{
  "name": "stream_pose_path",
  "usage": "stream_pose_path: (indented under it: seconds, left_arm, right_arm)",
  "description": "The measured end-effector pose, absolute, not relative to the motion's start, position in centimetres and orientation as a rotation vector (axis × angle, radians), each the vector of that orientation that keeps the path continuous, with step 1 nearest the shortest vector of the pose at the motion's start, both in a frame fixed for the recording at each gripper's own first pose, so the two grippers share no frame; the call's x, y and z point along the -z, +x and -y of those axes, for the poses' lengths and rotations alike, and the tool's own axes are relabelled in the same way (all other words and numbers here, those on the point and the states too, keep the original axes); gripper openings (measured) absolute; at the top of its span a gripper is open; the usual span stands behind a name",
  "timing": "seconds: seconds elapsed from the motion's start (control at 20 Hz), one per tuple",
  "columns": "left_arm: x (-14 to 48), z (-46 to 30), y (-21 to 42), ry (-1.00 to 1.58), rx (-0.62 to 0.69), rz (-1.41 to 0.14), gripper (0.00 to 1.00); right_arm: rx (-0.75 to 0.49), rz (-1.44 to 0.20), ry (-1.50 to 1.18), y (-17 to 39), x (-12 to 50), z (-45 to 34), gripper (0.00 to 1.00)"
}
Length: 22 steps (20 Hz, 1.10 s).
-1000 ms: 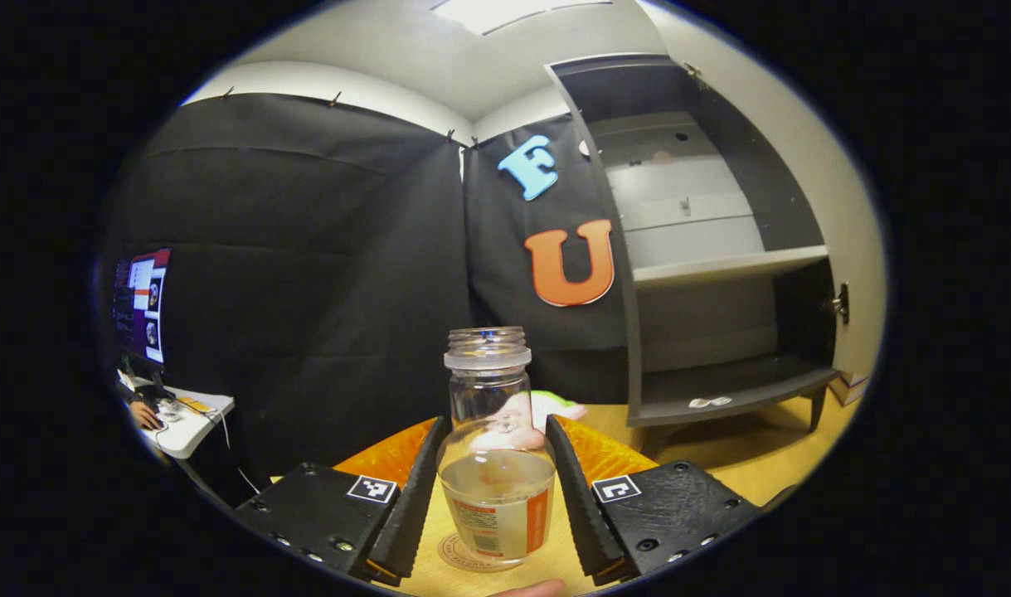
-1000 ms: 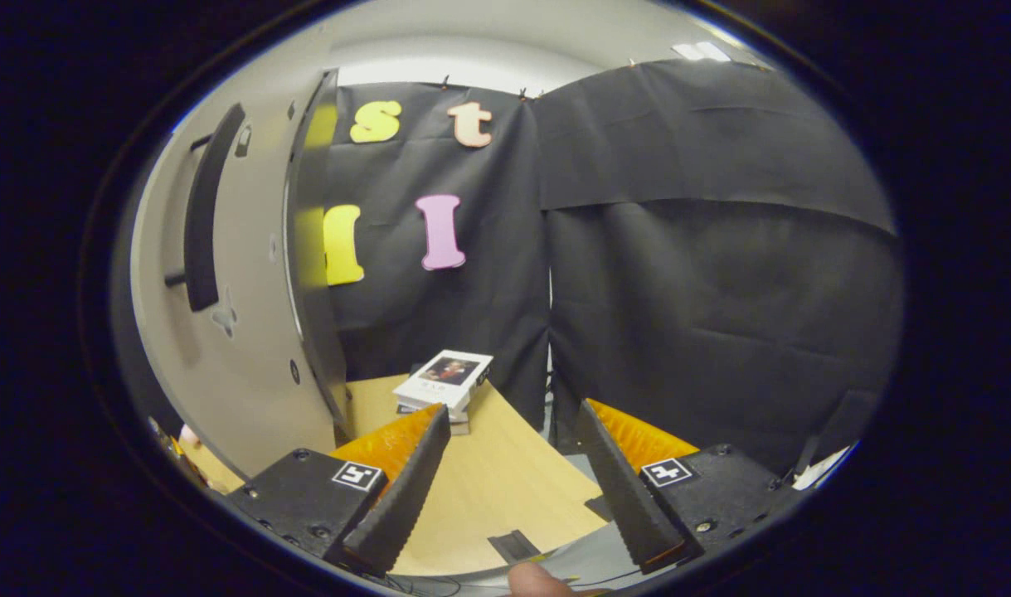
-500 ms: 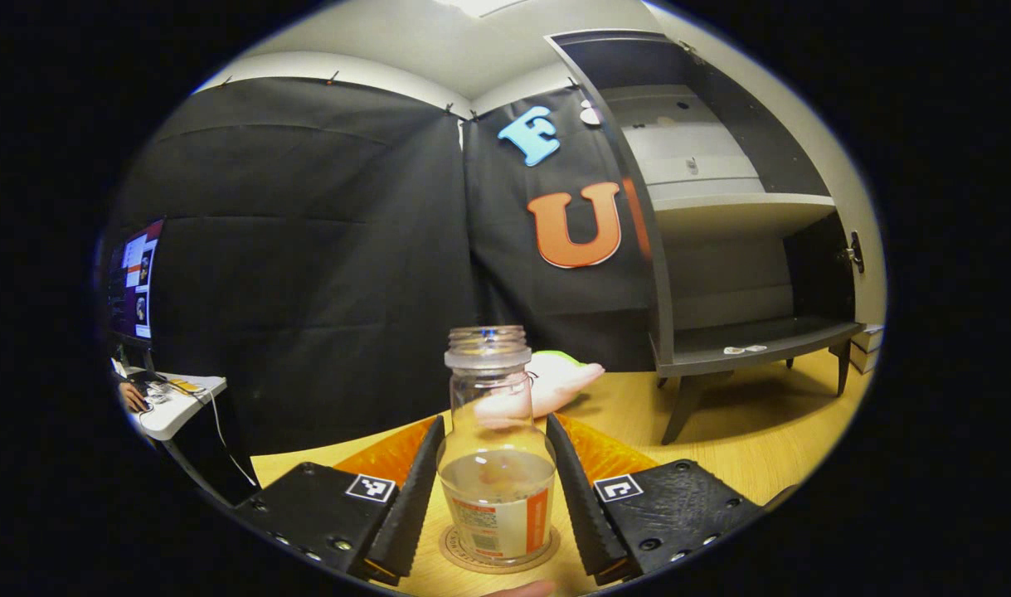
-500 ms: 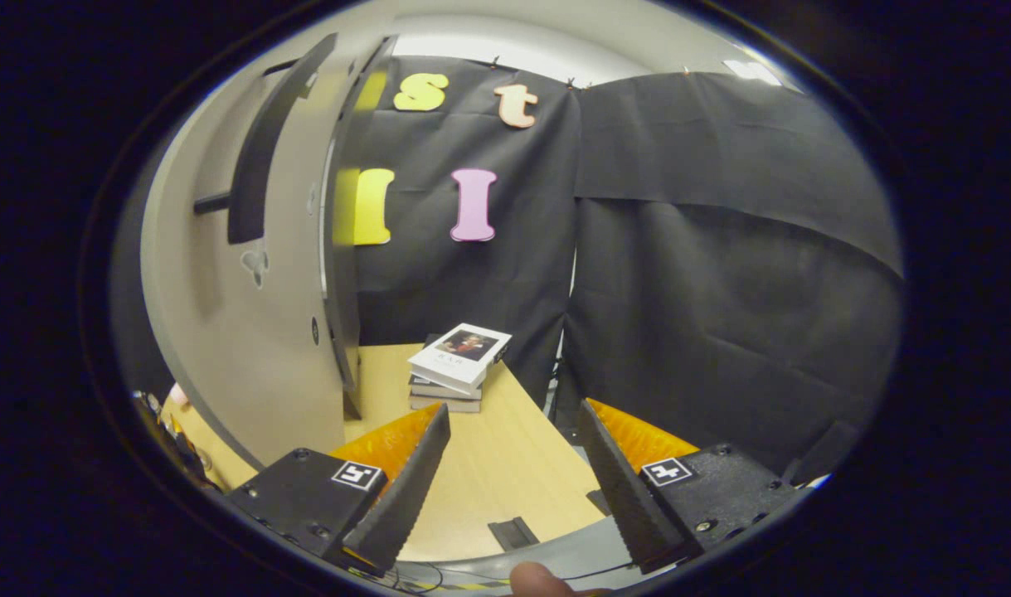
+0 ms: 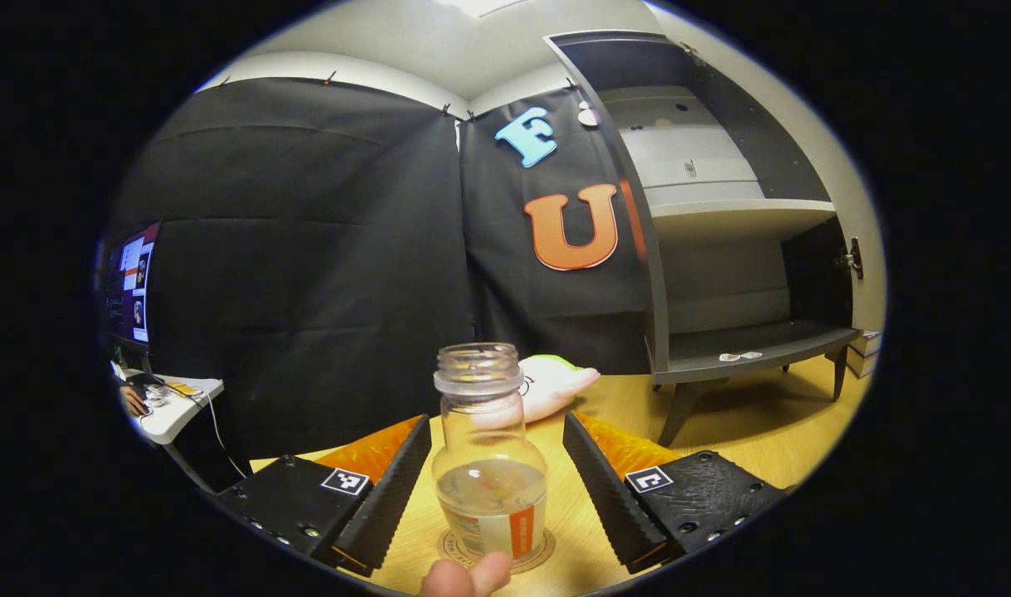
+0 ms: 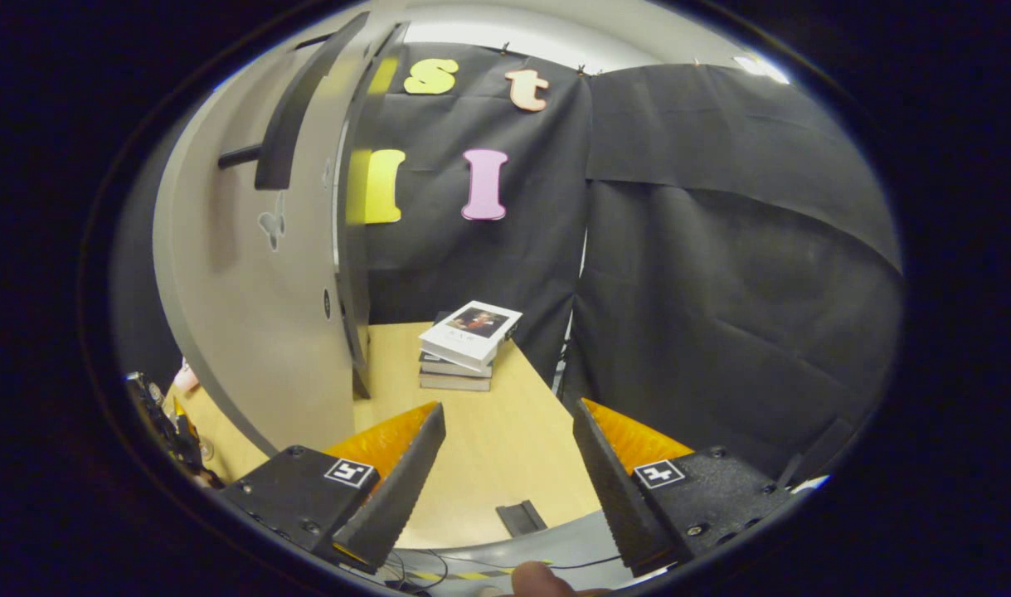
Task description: Open the cabinet door with the right hand, grasp the bottle in the cabinet with the left hand and place it on the coaster, then close the cabinet door with the right hand.
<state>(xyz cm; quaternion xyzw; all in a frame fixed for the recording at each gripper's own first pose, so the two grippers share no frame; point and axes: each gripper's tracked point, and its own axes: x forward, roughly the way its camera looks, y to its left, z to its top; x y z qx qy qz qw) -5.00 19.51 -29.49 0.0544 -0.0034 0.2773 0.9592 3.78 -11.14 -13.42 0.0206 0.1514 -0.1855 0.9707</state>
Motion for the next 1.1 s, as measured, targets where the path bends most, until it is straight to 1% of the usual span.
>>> stream_pose_path:
  seconds: [0.15, 0.25, 0.45, 0.55, 0.6, 0.65, 0.7, 0.75, 0.8, 0.95, 1.05, 1.1]
  left_arm:
    - [26.6, -19.3, -5.4, 0.15, -0.548, 0.029, 0.96]
    - [23.7, -19.0, -5.5, 0.185, -0.524, 0.066, 0.96]
    - [17.0, -17.4, -6.2, 0.217, -0.45, 0.066, 0.96]
    - [12.4, -16.0, -6.6, 0.203, -0.406, 0.091, 0.96]
    - [10.2, -15.5, -7.0, 0.214, -0.394, 0.092, 0.96]
    - [8.0, -14.9, -7.4, 0.232, -0.383, 0.088, 1.0]
    - [5.6, -13.8, -7.8, 0.251, -0.359, 0.097, 1.0]
    - [3.2, -12.6, -8.3, 0.257, -0.336, 0.111, 0.96]
    - [1.3, -11.3, -8.9, 0.24, -0.31, 0.118, 0.96]
    - [-1.3, -5.8, -10.8, 0.18, -0.19, 0.079, 0.96]
    - [-2.9, -3.3, -12.4, 0.164, -0.153, 0.099, 0.96]
    - [-2.7, -1.8, -12.8, 0.141, -0.115, 0.094, 0.96]
  right_arm:
    - [0.379, -0.295, 0.033, 3.5, 13.2, 11.5, 0.99]
    - [0.364, -0.273, -0.001, 3.7, 12.4, 11.2, 0.99]
    - [0.311, -0.245, 0.051, 3.3, 11.2, 10.5, 0.99]
    - [0.26, -0.242, 0.038, 2.9, 10.3, 9.9, 1.0]
    - [0.231, -0.24, 0.036, 2.7, 9.8, 9.7, 0.99]
    - [0.197, -0.23, 0.046, 2.6, 9.2, 9.4, 0.99]
    - [0.172, -0.214, 0.061, 2.6, 8.3, 9.3, 0.99]
    - [0.149, -0.197, 0.087, 2.7, 7.6, 9.5, 0.99]
    - [0.123, -0.183, 0.123, 2.9, 6.8, 9.4, 1.0]
    - [0.03, -0.15, 0.163, 3.3, 4.3, 8.3, 0.96]
    - [-0.042, -0.116, 0.136, 3.0, 2.3, 6.8, 0.95]
    - [-0.075, -0.102, 0.121, 2.7, 1.4, 6.0, 0.96]
